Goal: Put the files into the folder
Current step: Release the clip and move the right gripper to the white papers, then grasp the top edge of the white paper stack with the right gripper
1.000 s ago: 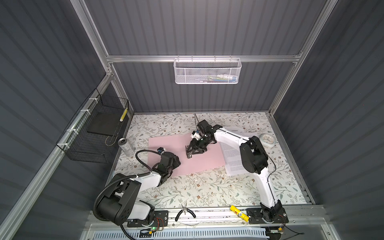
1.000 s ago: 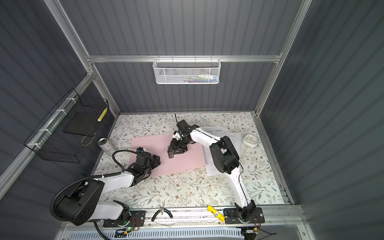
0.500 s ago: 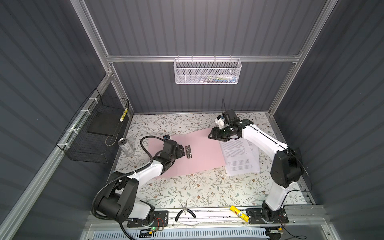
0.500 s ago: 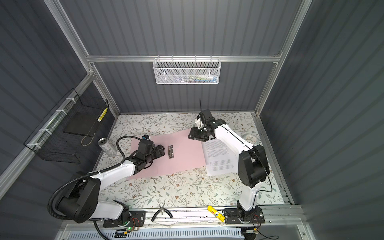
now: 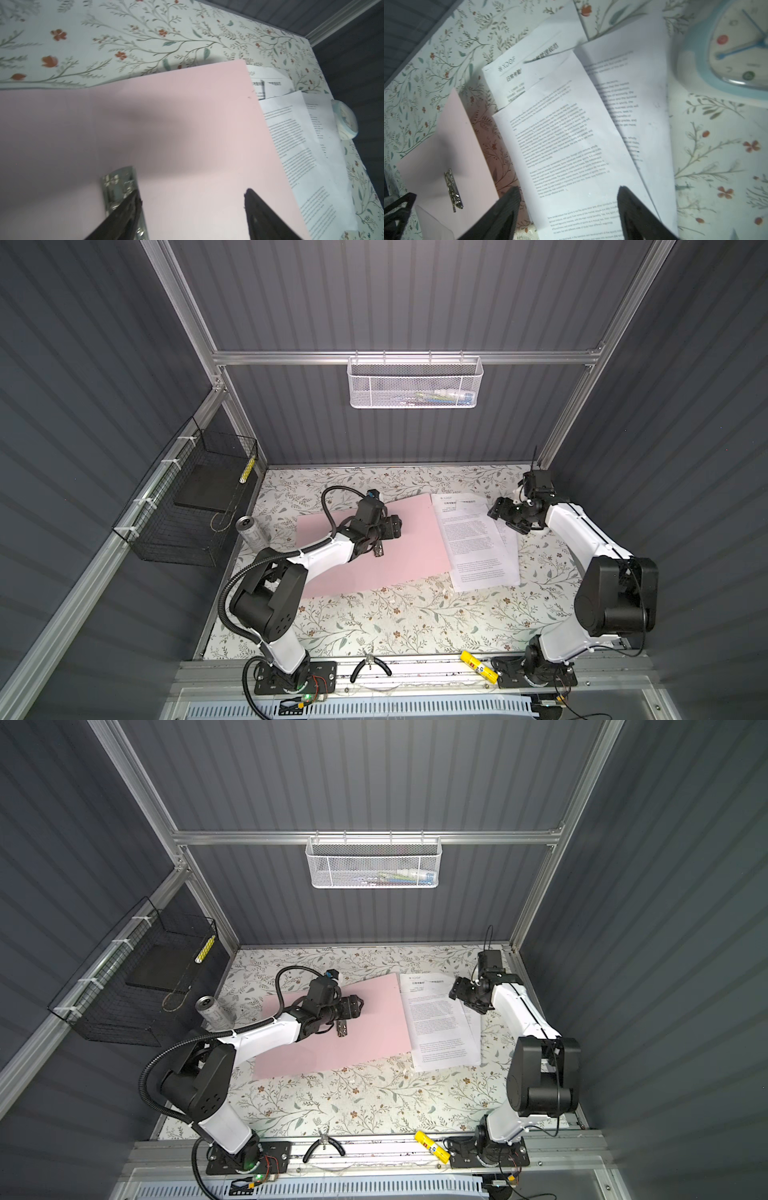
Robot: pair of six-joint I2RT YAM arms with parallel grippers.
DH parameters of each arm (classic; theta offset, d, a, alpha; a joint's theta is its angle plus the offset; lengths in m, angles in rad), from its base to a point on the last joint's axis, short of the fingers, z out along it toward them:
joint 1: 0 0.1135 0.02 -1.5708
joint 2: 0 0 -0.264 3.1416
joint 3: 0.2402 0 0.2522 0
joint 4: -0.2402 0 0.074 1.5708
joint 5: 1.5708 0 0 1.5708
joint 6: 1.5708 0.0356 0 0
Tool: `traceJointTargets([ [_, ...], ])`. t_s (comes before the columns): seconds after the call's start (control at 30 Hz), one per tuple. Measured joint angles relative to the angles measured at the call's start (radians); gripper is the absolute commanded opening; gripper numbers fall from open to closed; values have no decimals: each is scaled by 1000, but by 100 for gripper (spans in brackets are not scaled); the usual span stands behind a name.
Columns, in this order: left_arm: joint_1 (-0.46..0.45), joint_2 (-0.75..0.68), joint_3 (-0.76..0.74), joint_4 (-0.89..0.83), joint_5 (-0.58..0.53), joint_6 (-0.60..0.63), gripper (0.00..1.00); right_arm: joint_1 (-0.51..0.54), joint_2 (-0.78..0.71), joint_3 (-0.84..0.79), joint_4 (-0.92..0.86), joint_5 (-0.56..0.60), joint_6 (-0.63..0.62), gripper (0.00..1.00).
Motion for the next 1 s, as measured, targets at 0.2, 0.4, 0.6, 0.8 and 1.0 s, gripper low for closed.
traceJointTargets([
  [0.2,-18,110,113,16,75,5,78,-74,48,-15,29,-53,-38,74],
  [0.4,-18,238,187,24,156,4,77,-88,191,37,58,-119,-68,73],
  [0.6,-18,326,252,28,221,1,76,-104,251,91,58,-161,-95,72],
  [0.8,-18,386,289,39,274,-8,74,-110,321,168,38,-190,-122,70],
  [1.0,-18,430,309,45,304,-21,73,-112,384,186,-2,-200,-129,69],
])
